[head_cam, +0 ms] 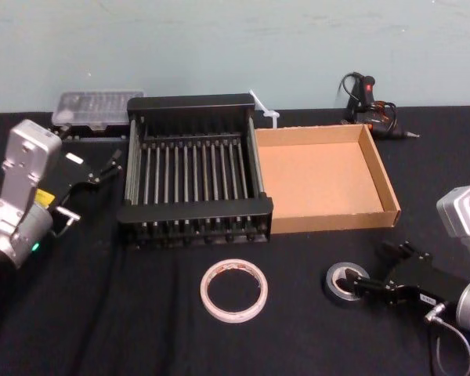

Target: Pick up the white tape and place it into the black box , Pick up the silver tape and place it into the brown box.

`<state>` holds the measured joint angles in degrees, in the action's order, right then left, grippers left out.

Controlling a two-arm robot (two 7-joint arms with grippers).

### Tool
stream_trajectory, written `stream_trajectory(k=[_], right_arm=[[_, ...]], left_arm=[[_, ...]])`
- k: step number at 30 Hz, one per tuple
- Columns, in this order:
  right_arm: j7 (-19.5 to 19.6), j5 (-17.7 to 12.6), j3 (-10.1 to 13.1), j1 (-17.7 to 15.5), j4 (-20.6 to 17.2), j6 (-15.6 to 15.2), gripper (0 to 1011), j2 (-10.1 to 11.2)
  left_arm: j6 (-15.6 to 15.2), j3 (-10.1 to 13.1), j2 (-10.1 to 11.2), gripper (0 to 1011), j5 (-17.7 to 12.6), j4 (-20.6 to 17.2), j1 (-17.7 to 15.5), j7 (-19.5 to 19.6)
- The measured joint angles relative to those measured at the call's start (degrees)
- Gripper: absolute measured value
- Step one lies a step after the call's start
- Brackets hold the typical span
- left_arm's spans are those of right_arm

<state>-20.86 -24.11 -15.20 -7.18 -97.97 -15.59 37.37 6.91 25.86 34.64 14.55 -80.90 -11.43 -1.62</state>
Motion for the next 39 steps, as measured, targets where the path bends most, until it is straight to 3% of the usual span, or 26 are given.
stream_trajectory(k=[39], right_arm=[[-0.2,2.7,-0.2,1.3,1.4,-1.9,1002,-1.9]], left_arm=[[0.0,0.0,0.0,1001,0.0,0.0,0.0,0.0]])
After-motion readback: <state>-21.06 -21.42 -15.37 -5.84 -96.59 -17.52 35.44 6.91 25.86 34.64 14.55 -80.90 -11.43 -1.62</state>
